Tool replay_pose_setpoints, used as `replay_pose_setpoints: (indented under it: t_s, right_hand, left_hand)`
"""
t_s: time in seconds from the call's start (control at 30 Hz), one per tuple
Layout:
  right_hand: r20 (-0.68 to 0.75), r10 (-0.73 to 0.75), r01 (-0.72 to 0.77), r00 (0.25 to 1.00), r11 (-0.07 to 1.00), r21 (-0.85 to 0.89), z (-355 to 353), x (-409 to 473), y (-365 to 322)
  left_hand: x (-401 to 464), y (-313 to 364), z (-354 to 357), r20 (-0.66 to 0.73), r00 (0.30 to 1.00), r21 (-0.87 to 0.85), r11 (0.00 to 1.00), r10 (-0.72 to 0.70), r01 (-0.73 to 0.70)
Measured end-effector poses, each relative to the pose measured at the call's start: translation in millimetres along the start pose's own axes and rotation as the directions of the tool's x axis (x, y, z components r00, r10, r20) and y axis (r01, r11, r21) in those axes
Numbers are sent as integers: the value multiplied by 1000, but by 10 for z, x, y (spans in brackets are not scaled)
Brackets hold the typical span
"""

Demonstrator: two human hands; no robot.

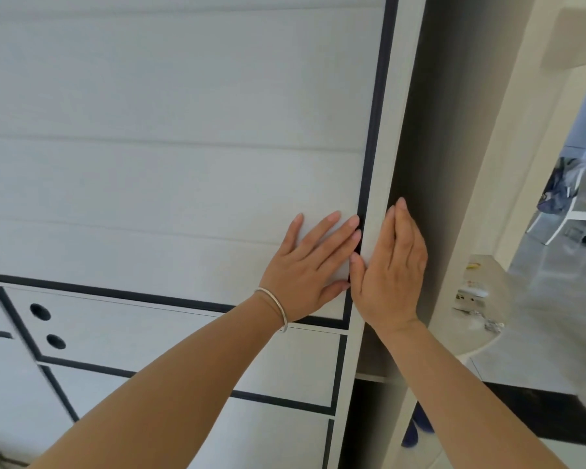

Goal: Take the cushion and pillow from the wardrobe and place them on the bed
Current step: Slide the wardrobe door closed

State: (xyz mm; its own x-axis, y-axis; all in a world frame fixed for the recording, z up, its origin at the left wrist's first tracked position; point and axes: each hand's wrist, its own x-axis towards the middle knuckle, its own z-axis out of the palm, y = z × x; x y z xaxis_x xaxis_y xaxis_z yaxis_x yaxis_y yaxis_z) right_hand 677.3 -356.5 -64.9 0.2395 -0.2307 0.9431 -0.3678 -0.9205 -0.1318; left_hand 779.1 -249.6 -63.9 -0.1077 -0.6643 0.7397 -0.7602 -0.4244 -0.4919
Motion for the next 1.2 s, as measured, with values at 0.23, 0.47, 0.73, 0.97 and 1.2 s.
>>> replay_pose_setpoints:
  t_s: [0.23, 0.47, 0.73, 0.97, 1.2]
  right_hand:
    - [-59, -182, 170, 982, 971, -166, -67, -19, 140]
    - [-91, -252, 213, 963, 927, -310, -168, 6, 304]
    - [-76, -206, 176, 976, 940, -292, -217, 22, 423]
    - [-92, -219, 183, 971, 936, -299, -239, 21, 508]
    - [-107, -243, 206, 964, 939, -275, -245, 28, 556]
  left_hand:
    - [113, 172, -24, 4, 1000, -36, 999, 0, 0]
    - [233, 341, -29, -20, 1000, -92, 996, 0, -2]
    - [327, 491, -53, -11, 1000, -119, 993, -5, 3]
    - [364, 597, -47, -7, 1000, -128, 991, -30, 29]
    - [375, 626, -47, 2, 1000, -132, 991, -28, 28]
